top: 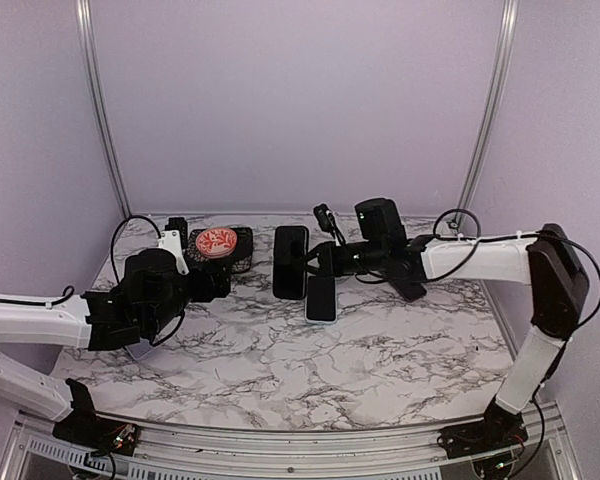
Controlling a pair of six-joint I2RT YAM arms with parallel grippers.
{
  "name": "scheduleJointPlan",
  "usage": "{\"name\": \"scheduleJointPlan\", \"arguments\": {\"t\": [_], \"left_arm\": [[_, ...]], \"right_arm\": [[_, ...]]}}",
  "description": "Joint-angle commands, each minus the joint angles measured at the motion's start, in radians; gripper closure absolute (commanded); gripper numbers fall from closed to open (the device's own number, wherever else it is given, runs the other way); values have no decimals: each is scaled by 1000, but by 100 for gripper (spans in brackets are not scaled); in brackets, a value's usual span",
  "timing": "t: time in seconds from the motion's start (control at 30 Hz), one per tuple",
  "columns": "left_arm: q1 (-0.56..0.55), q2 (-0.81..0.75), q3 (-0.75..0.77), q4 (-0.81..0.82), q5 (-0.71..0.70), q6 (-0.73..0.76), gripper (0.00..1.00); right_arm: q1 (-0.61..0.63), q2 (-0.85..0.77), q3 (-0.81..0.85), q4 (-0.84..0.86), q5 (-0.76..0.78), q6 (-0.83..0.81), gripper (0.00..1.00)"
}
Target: Put the phone into the phone case
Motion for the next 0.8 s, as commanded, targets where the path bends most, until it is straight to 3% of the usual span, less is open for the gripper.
{"name": "scheduleJointPlan", "arguments": {"t": [0.0, 0.3, 0.57, 0.63, 0.77], "left_arm": [[30, -43, 2, -153, -158, -48, 1], [101, -52, 9, -156, -126, -26, 1], [160, 2, 12, -154, -8, -82, 1], [182, 14, 15, -138, 79, -78, 1], [215, 11, 13, 0, 440, -16, 1]], "right_arm": [[-43, 237, 211, -1, -176, 203, 100], [-62, 540, 435, -36, -299, 304, 100], [-73, 578, 433, -21, -341, 265, 100], [-66, 538, 426, 23, -395, 201, 100], [-42, 387, 397, 21, -481, -20, 100]]}}
